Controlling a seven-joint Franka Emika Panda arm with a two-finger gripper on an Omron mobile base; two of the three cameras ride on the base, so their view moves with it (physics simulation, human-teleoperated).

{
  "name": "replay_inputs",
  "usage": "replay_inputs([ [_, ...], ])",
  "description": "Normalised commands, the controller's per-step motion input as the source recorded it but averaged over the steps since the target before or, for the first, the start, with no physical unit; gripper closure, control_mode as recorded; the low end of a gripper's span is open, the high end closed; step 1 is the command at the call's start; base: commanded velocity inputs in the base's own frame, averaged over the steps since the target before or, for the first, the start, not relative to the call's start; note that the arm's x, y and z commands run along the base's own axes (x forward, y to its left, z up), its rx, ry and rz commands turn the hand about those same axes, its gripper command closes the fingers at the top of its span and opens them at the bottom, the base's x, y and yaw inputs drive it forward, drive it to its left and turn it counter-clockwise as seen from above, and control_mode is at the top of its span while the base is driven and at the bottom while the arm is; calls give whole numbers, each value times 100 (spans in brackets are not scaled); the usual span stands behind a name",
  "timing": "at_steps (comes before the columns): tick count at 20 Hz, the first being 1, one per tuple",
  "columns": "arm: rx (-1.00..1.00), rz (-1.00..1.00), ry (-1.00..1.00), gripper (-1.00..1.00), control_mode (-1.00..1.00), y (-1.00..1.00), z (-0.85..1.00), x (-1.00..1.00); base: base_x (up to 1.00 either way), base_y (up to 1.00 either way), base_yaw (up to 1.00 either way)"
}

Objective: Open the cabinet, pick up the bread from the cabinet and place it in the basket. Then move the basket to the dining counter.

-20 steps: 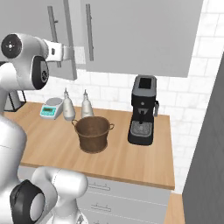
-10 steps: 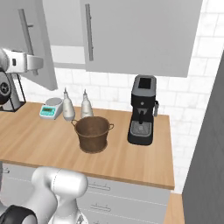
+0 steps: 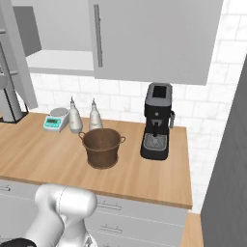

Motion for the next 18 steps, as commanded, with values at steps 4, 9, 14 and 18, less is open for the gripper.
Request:
replay_inputs([
  [4,31,0,14,-100,-100,-10,3,-85,0,0,0],
  [9,54,2,11,-100,-100,-42,5,-38,0,0,0],
  [14,59,12,9,-100,-100,-99,0,14,0,0,0],
  [18,42,3,14,-100,-100,-72,2,74,0,0,0],
])
